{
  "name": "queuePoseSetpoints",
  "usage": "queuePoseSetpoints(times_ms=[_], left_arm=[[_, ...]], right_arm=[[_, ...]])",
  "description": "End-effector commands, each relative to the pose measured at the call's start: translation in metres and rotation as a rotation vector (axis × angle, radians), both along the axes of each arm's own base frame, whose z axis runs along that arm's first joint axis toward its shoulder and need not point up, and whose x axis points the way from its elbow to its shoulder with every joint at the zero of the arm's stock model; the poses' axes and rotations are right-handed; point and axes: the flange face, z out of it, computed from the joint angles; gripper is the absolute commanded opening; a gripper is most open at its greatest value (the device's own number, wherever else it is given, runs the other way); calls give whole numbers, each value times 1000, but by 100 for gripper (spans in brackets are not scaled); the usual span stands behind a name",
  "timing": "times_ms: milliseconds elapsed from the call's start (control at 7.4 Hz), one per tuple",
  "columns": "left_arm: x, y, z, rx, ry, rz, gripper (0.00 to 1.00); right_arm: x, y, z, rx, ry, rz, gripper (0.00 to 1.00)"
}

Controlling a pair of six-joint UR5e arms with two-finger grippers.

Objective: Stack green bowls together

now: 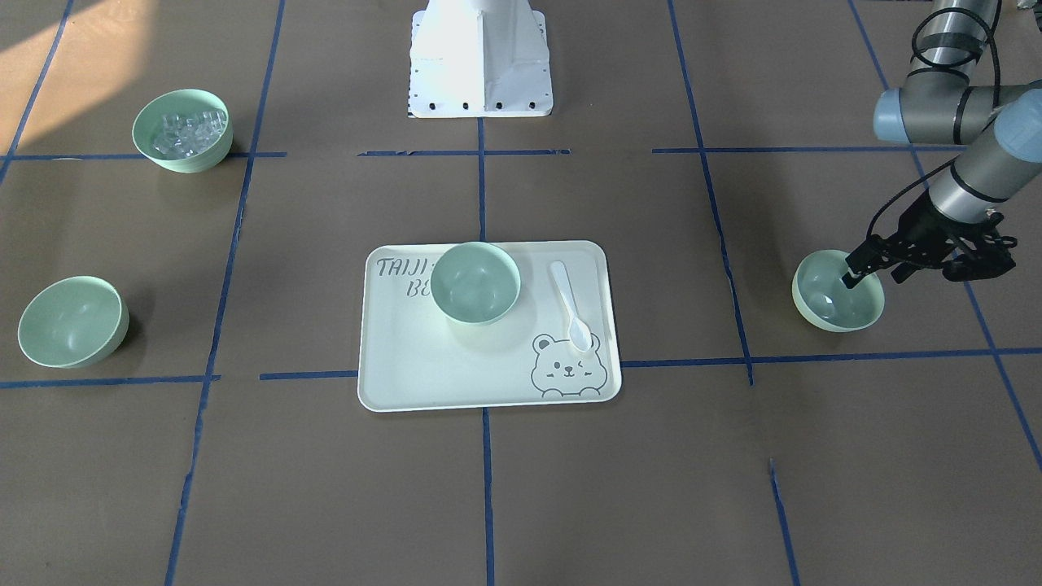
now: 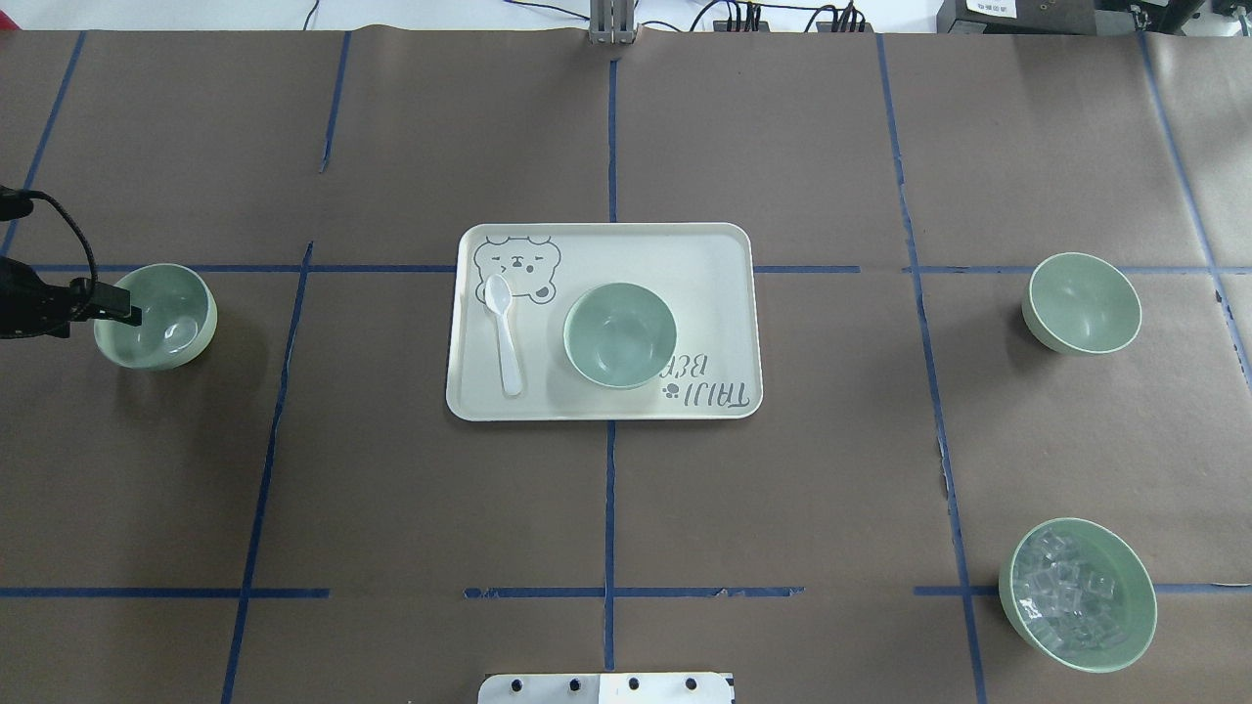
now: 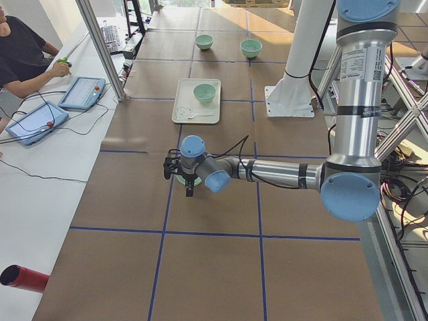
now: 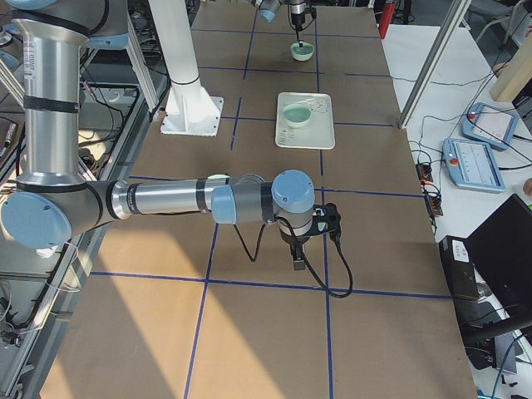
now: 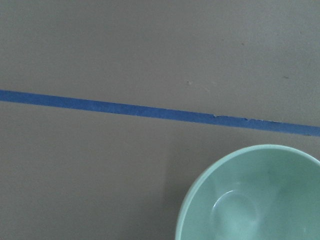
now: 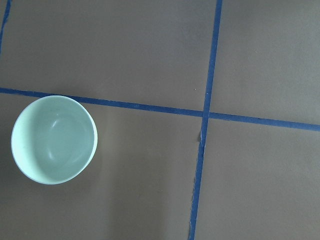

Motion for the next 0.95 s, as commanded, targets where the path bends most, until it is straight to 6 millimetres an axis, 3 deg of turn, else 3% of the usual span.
queuePoseSetpoints(times_ms=[0,135,270,405,676,811], left_arm=[[7,5,3,-7,-8,-21,57],[3,9,7,-15,-13,-22,29],[-7,19,10,-26,-13,-23,9],[-15,31,5,-22,-12,-22,0],[-24,43,-15,-76,42,27,0],[-41,30,-40,-137,65,15,0]], right_arm=[[0,0,-2,5,0,0,100],[0,0,-2,5,-2,0,100],[0,0,-2,5,-2,0,100],[0,1,-3,8,-3,0,100],[-1,5,4,-21,-5,5,100],[-4,4,6,-93,-47,59,100]])
